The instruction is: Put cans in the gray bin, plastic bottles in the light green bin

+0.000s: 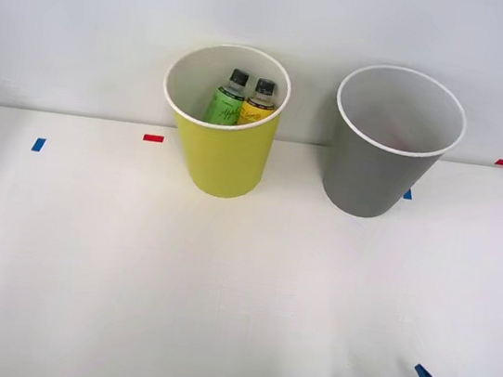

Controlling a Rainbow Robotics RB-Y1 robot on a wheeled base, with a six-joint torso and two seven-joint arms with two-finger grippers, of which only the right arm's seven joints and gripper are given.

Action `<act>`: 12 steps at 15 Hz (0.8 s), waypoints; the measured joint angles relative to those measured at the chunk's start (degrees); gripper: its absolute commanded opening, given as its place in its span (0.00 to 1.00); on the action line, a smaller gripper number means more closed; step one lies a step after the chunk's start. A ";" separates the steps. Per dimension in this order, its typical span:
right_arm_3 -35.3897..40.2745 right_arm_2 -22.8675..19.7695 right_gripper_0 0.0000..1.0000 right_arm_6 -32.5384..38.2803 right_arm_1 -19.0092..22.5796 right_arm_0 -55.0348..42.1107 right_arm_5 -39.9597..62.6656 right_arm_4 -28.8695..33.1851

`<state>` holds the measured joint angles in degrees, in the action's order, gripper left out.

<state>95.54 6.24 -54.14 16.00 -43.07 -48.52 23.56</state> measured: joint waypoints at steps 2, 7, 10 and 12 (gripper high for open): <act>0.00 0.00 1.00 0.00 0.00 0.00 0.00 0.00; 0.00 0.00 1.00 0.00 0.00 0.00 0.00 0.00; 0.00 0.00 1.00 0.00 0.00 0.00 0.00 0.00; 0.00 0.00 1.00 0.00 0.00 0.00 0.00 0.00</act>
<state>95.54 6.24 -54.14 16.00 -43.07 -48.52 23.55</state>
